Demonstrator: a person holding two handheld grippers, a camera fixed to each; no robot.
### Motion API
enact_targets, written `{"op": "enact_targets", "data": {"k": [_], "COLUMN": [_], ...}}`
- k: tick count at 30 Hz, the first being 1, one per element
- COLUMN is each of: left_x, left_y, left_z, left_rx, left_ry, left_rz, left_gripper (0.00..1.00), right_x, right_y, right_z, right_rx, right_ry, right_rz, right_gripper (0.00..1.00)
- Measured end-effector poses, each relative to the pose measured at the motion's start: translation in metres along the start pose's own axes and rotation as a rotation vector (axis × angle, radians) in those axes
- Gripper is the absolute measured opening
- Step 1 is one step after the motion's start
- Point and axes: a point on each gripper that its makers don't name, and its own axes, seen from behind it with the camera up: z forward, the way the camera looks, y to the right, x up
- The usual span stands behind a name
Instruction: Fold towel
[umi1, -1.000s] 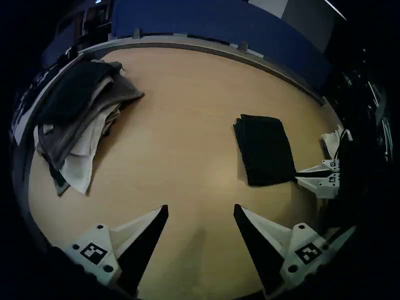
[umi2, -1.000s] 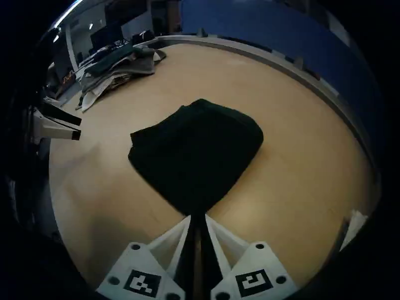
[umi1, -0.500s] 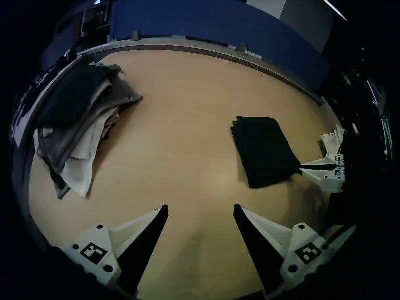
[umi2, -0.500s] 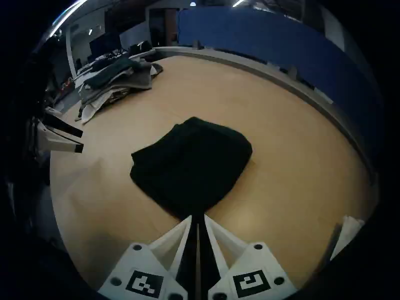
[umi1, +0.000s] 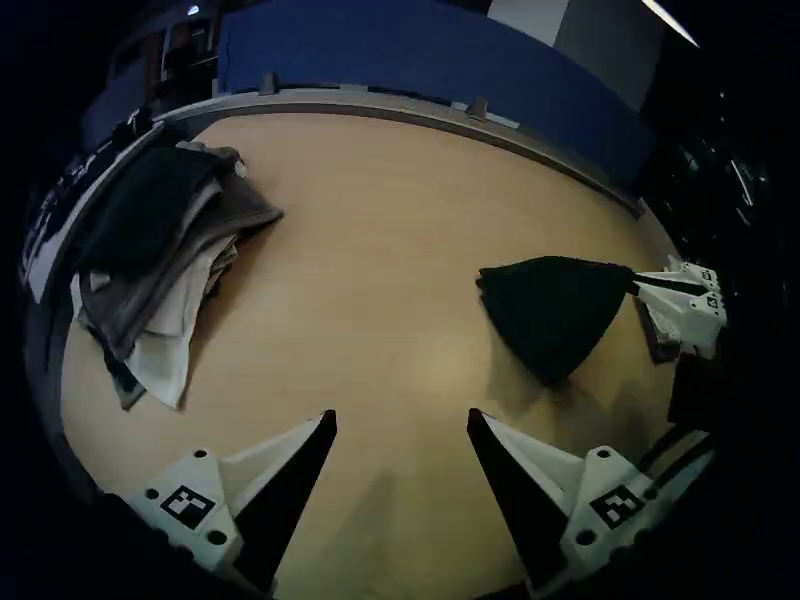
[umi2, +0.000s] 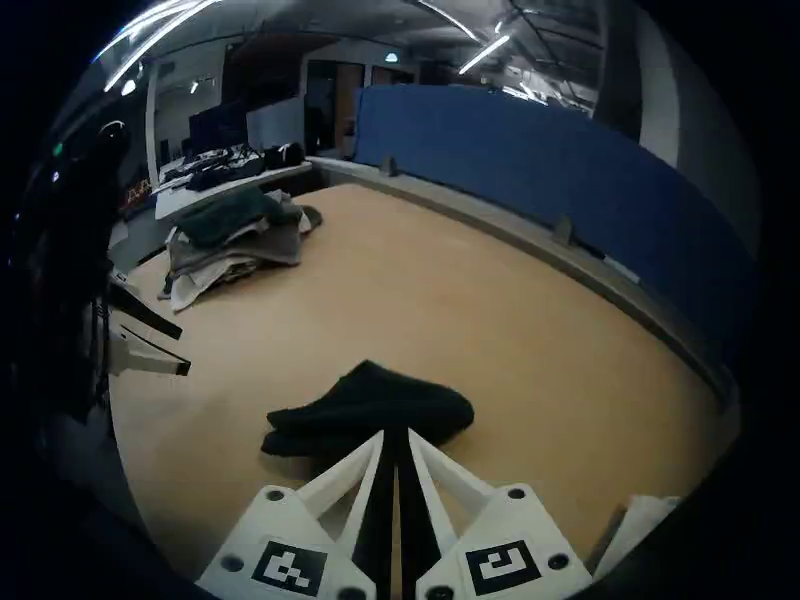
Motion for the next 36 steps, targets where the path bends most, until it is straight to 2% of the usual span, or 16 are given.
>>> {"op": "enact_targets", "data": {"k": [5,14,28,36], "left_x": [0.005,0.01,0.015,0.017], "left_y": [0.004,0.012,0.022,0.026], "left_z": [-0.001,-0.002,-0.007,-0.008], "left_rx": [-0.007,-0.021,-0.028,-0.026], "left_ry": [0.01,0.024,0.029,0.03], "left_rz": [0.006,0.016,0.023,0.026], "left_gripper": [0.98,0.97,0.97,0.98], "right_x": [0.028,0.057,0.067,0.069], "right_y": [0.009,0.024,0.045,0.07], "right_z": [-0.018,-0.045,-0.072,-0.085], "right_rx": [-0.02,-0.055,-0.094,-0.129], "right_ry": [0.055,0.118,0.156,0.165], "right_rz": [-0.015,-0.022,-0.004,0.013], "right_gripper": [0.02,0.02,0.02,0.02]}}
